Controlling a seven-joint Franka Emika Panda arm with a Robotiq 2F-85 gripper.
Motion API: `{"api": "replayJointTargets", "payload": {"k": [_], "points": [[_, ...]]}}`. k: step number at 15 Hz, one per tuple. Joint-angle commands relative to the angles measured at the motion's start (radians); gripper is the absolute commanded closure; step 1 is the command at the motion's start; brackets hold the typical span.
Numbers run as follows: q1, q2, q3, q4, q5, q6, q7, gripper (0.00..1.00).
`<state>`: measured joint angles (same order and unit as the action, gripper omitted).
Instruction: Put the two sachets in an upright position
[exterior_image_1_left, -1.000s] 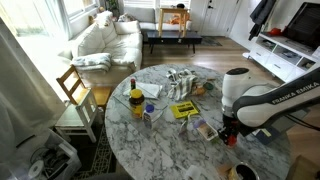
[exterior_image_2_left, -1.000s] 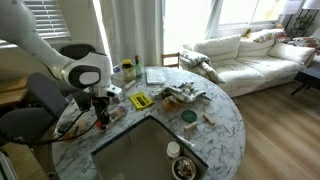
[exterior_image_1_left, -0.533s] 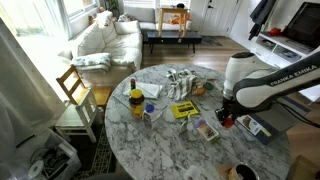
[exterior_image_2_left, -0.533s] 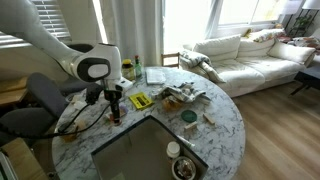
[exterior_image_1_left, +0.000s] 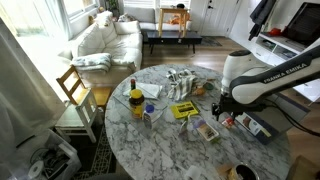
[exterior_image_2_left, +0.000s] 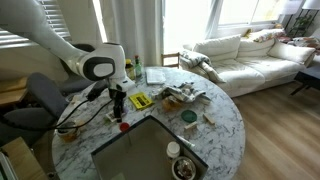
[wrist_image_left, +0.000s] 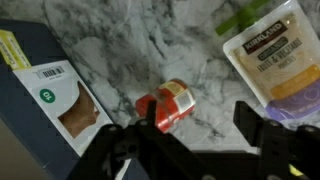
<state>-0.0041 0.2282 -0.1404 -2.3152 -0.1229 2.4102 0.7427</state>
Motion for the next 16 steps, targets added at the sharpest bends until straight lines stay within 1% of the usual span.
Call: {"api": "replayJointTargets", "payload": {"k": [1, 4, 8, 10, 13, 16], "points": [[0.009, -0.016, -0.008, -0.041, 0.021, 0.020, 0.110, 0.00], [-0.006, -0.034, 0.025, -0.085, 0.152, 0.015, 0.108, 0.00], [-0.015, -0.052, 0.064, -0.149, 0.336, 0.024, 0.048, 0.00], [-0.021, -0.069, 0.078, -0.192, 0.428, 0.075, 0.007, 0.00], [-0.026, -0.083, 0.096, -0.249, 0.555, 0.214, -0.083, 0.00], [-0.012, -0.060, 0.100, -0.273, 0.591, 0.334, -0.098, 0.00]]}}
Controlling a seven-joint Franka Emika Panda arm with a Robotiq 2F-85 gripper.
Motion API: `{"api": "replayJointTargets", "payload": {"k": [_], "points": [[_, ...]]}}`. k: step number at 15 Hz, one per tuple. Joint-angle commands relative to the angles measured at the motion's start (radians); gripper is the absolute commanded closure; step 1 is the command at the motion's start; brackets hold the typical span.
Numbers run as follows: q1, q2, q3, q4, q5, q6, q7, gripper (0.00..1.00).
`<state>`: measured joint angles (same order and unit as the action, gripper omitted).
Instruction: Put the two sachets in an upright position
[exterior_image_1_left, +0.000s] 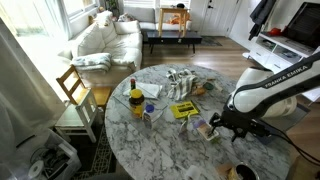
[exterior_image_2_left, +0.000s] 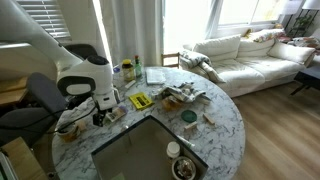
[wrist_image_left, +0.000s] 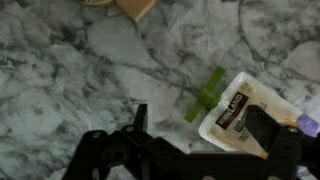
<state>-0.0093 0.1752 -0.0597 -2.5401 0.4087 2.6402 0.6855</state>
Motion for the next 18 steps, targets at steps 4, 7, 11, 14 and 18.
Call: {"api": "replayJointTargets", "payload": {"k": [4, 7, 11, 14, 18], "points": [[-0.005, 0.018, 0.058, -0.036, 0.128, 0.173, -0.068, 0.01], [-0.006, 0.032, 0.070, -0.029, 0.157, 0.185, -0.078, 0.29], [0.008, 0.069, 0.037, -0.028, 0.101, 0.210, -0.014, 0.62], [0.004, 0.097, 0.044, -0.008, 0.125, 0.220, -0.019, 0.30], [0.001, 0.109, 0.057, 0.007, 0.142, 0.218, -0.029, 0.20]]}}
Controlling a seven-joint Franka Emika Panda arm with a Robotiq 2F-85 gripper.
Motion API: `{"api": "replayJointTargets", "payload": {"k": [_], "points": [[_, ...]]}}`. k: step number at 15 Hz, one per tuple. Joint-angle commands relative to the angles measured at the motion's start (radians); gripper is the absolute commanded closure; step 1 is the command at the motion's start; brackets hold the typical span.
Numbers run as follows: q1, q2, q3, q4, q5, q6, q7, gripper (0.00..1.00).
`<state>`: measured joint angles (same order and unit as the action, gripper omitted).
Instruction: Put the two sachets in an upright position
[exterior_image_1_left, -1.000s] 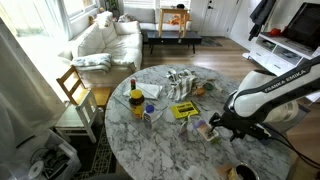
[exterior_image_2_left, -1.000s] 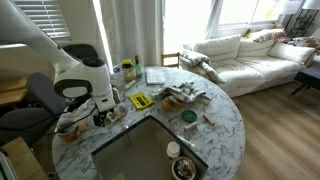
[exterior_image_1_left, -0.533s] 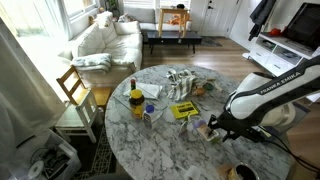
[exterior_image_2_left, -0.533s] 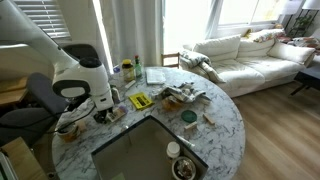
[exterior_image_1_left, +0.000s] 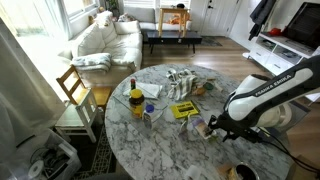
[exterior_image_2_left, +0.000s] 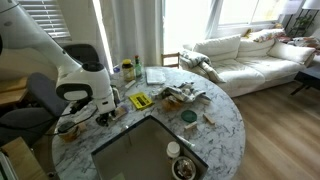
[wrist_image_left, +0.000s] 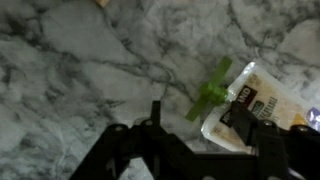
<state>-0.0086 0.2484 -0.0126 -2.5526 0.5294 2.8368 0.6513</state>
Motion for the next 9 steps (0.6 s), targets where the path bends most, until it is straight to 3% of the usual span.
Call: {"api": "replayJointTargets", "payload": {"k": [1, 2, 3, 4, 5, 7, 9], "points": [[0.004, 0.043, 0.005, 0.023, 0.012, 0.018, 0.013, 0.26], [0.007, 0.048, 0.001, 0.027, 0.004, 0.014, 0.021, 0.34], [0.007, 0.046, 0.000, 0.029, 0.006, 0.008, 0.027, 0.27], [0.008, 0.043, -0.002, 0.030, 0.004, 0.009, 0.032, 0.13], [0.014, 0.035, -0.011, 0.025, -0.008, 0.012, 0.048, 0.07], [0.019, 0.022, -0.024, 0.018, -0.025, 0.012, 0.076, 0.01], [0.019, 0.012, -0.028, 0.018, -0.027, 0.002, 0.095, 0.00]]}}
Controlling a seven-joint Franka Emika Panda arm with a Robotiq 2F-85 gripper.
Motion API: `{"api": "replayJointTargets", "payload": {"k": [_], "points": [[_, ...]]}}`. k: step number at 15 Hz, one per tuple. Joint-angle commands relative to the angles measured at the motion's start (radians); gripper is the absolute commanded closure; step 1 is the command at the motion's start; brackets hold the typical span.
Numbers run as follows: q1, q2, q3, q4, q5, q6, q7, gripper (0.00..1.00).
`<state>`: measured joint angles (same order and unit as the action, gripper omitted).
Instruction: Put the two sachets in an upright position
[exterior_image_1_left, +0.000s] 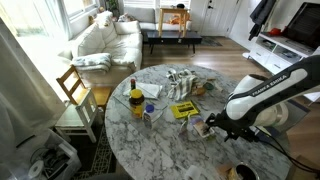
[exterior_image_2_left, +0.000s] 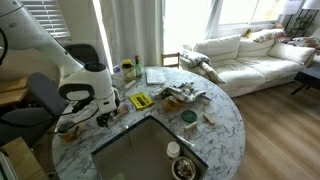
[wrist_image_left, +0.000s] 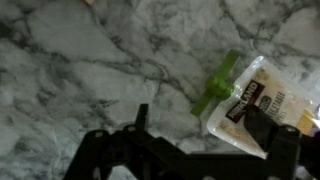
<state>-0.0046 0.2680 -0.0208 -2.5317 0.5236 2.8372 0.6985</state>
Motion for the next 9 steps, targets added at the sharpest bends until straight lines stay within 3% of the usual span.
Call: {"api": "replayJointTargets", "payload": {"k": [1, 4, 9], "points": [[0.011, -0.011, -0.012, 0.001, -0.012, -0.007, 0.042, 0.00], [-0.001, -0.017, 0.009, 0.009, 0.012, -0.019, 0.019, 0.01], [-0.008, -0.002, 0.038, 0.029, 0.040, -0.041, 0.004, 0.43]]}}
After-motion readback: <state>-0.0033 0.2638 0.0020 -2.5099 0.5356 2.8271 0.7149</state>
